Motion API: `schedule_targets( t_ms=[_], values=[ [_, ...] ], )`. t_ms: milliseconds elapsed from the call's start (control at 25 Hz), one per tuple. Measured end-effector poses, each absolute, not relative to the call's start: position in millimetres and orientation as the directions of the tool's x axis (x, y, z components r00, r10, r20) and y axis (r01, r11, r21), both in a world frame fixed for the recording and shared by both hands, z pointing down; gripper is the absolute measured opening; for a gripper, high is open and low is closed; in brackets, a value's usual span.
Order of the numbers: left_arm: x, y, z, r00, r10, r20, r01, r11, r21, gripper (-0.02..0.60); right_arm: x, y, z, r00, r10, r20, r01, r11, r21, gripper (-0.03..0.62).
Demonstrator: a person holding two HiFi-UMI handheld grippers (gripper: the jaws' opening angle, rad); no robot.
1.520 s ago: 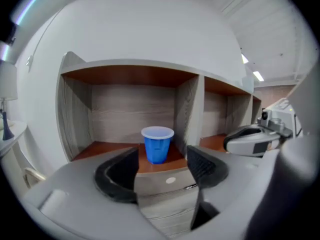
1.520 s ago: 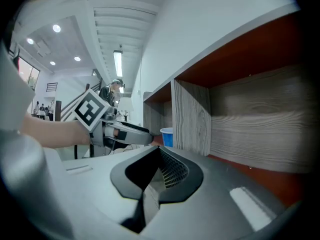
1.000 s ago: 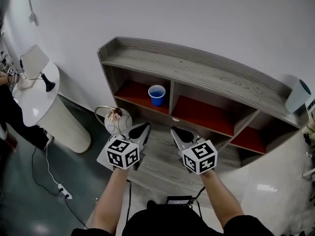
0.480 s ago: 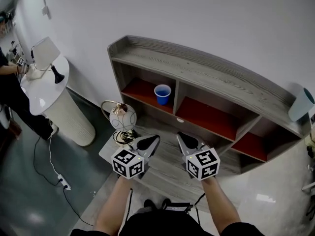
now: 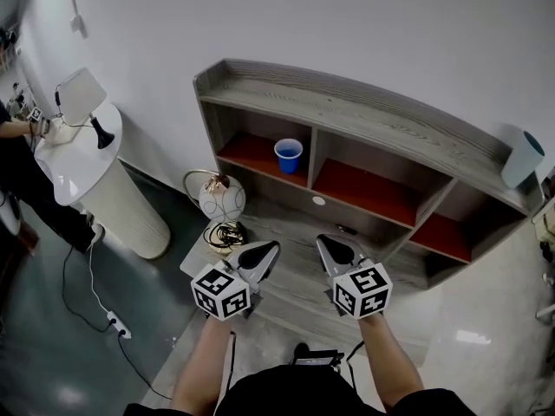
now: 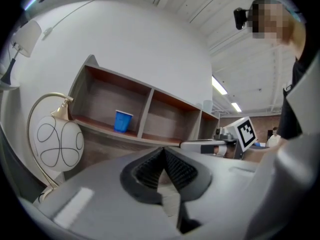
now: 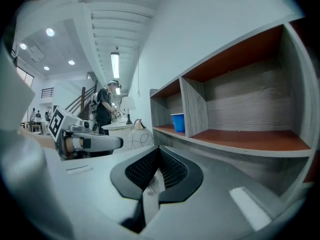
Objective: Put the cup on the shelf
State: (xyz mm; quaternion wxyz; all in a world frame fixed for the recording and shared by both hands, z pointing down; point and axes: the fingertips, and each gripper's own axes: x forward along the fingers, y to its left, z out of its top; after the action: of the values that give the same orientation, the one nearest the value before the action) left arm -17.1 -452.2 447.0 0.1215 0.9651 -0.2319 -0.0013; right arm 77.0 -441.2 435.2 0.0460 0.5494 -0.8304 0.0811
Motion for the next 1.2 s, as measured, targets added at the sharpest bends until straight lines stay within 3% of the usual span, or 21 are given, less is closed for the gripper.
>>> schedule_targets(
  t_ms=[640,1200],
  values=[
    [-91.1,-375.7,468.2,0.928,-0.368,0.057,-0.371,-0.896,0.245,0.000,20.3,-355.3,446.2,-0.295,-0.942,0.161,-0.955,0.284,-0.090,0.011],
    [-108.8,-336.8,472.8,0.940,-0.338,0.052,-0.340,-0.908,0.244,0.000,2.7,-307.7,447.2,-0.246,-0.957,0.152,-0.968,0.236,-0.082,0.011]
  ],
)
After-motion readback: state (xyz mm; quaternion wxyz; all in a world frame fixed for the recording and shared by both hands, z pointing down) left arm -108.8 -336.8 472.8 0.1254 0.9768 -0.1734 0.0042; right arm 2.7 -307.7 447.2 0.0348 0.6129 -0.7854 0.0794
